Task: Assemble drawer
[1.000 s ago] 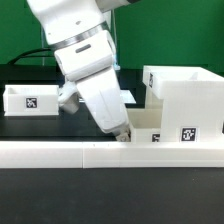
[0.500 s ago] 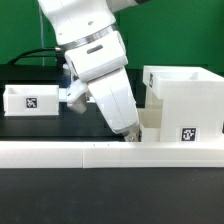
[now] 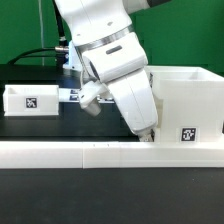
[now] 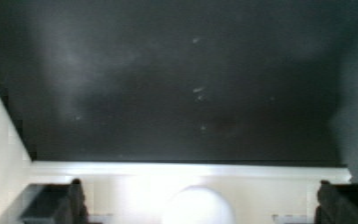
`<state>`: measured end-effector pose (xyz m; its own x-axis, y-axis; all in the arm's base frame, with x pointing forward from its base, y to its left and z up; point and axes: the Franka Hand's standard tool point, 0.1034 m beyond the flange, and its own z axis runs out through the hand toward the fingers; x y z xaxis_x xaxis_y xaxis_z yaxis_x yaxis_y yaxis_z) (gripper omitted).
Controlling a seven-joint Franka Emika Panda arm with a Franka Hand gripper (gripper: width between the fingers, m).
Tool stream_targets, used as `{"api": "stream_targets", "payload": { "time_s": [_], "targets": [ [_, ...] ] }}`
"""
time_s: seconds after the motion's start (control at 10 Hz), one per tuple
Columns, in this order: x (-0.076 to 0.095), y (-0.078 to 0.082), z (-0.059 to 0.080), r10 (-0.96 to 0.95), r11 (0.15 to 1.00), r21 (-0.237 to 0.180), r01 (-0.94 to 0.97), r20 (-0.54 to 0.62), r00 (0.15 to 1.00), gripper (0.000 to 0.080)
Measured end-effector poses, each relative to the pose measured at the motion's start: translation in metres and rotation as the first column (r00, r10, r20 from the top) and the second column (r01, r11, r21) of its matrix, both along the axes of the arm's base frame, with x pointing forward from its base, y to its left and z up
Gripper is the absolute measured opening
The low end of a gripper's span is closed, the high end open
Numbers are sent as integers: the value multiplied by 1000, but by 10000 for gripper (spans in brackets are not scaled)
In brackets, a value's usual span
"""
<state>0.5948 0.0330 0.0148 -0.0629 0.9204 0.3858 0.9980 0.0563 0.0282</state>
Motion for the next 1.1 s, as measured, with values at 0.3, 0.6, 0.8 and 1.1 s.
{"api": "stream_targets", "payload": {
  "time_s": [0.3, 0.6, 0.8, 1.1],
  "targets": [
    [0, -24, -1, -11, 1000, -6, 11, -10, 1000, 649],
    [-2, -72, 11, -46, 998, -31, 46, 5, 999, 649],
    [-20, -95, 23, -78, 995, -56, 79, 8, 997, 649],
    [-58, -124, 38, -137, 986, -97, 137, 0, 991, 649]
  ]
}}
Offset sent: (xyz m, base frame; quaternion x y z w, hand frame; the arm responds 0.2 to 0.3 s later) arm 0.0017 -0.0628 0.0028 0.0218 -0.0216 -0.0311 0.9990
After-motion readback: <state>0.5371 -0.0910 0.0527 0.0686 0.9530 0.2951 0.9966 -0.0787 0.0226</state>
